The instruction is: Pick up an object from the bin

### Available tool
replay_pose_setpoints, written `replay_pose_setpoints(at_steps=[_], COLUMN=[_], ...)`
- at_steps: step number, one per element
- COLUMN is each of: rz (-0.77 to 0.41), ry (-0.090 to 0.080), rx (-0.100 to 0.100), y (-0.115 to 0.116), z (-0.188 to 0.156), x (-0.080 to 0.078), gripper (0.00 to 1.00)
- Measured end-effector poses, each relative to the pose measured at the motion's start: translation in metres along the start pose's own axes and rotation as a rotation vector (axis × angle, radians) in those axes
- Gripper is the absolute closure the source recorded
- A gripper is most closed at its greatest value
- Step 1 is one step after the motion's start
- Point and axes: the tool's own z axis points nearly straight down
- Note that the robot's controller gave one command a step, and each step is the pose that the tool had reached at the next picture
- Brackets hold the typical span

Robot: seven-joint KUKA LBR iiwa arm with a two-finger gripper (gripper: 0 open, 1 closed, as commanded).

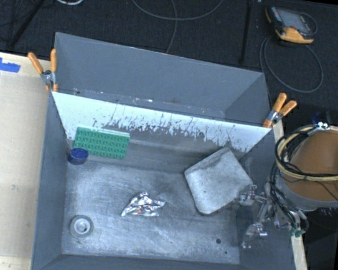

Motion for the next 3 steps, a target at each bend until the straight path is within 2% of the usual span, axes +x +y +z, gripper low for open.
replay_pose_setpoints(at_steps=[1, 2, 3], rz=[-0.111, -0.184, -0.034], ry=[-0.006, -0.01, -0.004], rx=[0.004, 0.005, 0.004], y=[-0.007, -0.004, 0.0], z=[0.02, 0.019, 0.002], x=[-0.042, -0.042, -0.051], gripper=[0.0, 0.0, 0.0])
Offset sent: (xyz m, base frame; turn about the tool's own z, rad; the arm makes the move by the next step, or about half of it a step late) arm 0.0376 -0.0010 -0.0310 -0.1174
